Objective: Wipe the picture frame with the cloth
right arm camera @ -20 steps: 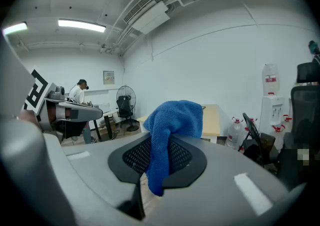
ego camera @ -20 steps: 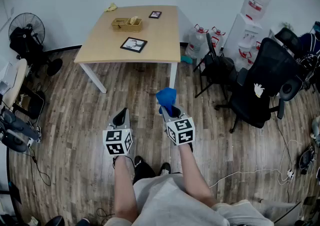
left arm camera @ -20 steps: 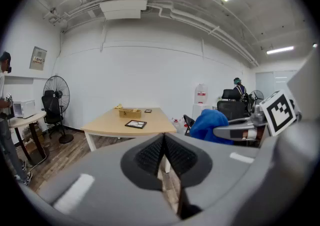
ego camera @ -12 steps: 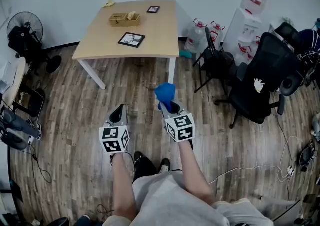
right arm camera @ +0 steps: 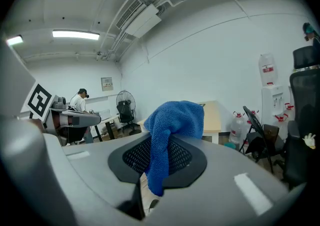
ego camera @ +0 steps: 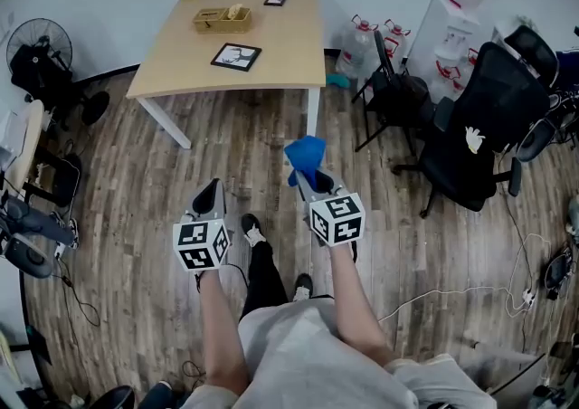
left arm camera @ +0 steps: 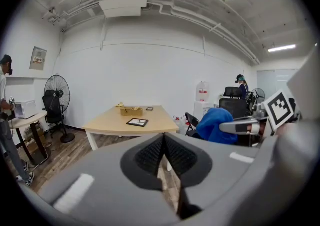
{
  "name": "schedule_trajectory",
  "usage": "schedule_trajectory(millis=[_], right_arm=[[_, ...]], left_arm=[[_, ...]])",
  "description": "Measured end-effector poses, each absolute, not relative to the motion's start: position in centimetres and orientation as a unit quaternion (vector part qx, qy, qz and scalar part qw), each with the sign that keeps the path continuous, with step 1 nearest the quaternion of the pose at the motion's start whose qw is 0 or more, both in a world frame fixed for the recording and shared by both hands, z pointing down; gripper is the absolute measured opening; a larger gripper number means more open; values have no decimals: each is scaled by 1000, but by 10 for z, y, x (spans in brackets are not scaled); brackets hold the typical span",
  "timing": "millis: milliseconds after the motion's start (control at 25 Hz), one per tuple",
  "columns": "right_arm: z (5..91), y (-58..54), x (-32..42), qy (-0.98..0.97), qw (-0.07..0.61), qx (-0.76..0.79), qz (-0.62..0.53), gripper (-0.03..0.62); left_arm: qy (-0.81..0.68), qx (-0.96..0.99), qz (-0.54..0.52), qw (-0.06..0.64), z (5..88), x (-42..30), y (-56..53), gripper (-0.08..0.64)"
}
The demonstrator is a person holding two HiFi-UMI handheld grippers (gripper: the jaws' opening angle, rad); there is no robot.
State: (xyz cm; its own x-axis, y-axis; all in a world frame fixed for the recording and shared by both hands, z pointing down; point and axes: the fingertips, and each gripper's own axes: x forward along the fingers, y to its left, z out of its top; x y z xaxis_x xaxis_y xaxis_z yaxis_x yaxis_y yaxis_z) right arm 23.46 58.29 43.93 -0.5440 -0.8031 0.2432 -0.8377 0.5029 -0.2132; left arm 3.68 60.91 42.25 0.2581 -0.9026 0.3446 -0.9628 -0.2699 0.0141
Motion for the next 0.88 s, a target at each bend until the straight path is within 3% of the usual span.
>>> schedule_trajectory(millis=[480, 880], right_arm=[[446, 476, 233, -848, 61, 505, 149, 48], [439, 344, 194, -821, 93, 545, 142, 48]], left_arm=[[-578, 797, 120, 126, 434, 25, 487, 52], [-564, 801, 89, 180, 442, -36, 335, 52]])
